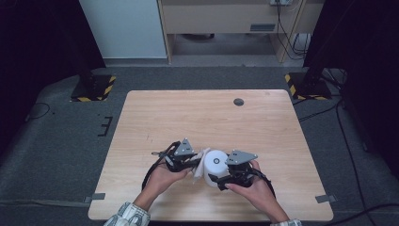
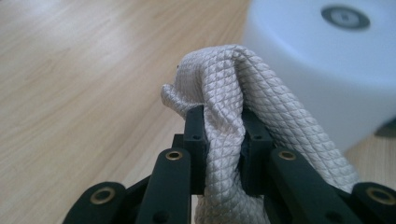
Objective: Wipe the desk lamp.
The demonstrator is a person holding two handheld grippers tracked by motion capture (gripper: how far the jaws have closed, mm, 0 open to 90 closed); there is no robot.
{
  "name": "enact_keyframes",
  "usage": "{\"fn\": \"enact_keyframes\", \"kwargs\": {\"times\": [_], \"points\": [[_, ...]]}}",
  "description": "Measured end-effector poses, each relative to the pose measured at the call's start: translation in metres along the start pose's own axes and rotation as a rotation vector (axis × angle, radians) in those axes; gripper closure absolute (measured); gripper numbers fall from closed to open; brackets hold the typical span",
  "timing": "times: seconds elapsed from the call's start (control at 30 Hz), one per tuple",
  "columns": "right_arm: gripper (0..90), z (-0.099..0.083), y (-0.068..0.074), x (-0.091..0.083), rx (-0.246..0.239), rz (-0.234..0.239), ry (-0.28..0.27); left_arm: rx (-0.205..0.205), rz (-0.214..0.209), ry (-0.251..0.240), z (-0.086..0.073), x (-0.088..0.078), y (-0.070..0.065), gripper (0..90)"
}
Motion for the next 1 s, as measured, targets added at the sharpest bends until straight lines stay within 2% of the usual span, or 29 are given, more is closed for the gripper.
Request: {"fn": "enact_keyframes", "kwargs": {"times": [0.2, 0.33, 0.4, 0.5, 0.67, 0.83, 0.9, 1.0], "points": [[9.0, 0.001, -0.001, -0.001, -0.003, -0.005, 0.008, -0.009, 0.005, 0.022, -0.005, 0.017, 0.005, 75.8], [8.9, 0.001, -0.001, 0.000, -0.004, -0.005, 0.007, -0.010, -0.010, 0.072, -0.015, 0.020, 0.004, 75.9], [8.9, 0.001, -0.001, -0.001, -0.003, -0.005, 0.008, 0.009, -0.019, 0.099, -0.019, 0.018, 0.003, 75.9], [9.0, 0.001, -0.001, 0.000, -0.003, -0.002, 0.008, 0.024, -0.019, 0.087, -0.017, 0.014, 0.002, 75.9], [9.0, 0.001, -0.001, 0.000, -0.002, 0.006, 0.004, 0.020, -0.036, 0.017, -0.001, 0.014, 0.008, 75.9], [8.9, 0.001, -0.002, 0.000, -0.004, 0.007, 0.004, 0.008, -0.071, 0.043, -0.001, 0.029, 0.014, 75.9], [9.0, 0.001, -0.002, 0.000, -0.005, 0.008, 0.003, -0.007, -0.084, 0.057, -0.004, 0.036, 0.017, 75.9], [8.9, 0.001, -0.001, 0.000, -0.004, 0.008, 0.005, -0.008, -0.102, 0.090, -0.010, 0.042, 0.019, 75.9]]}}
Point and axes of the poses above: each handheld gripper's, and its own axes: x roughly forward along the jaws, z roughly out of its top, y roughly to its left, the point moved 3 cm from there along x, roughly forward along the jaws, and after that the axes turned 13 degrees about -y, right-handed, at the moved point
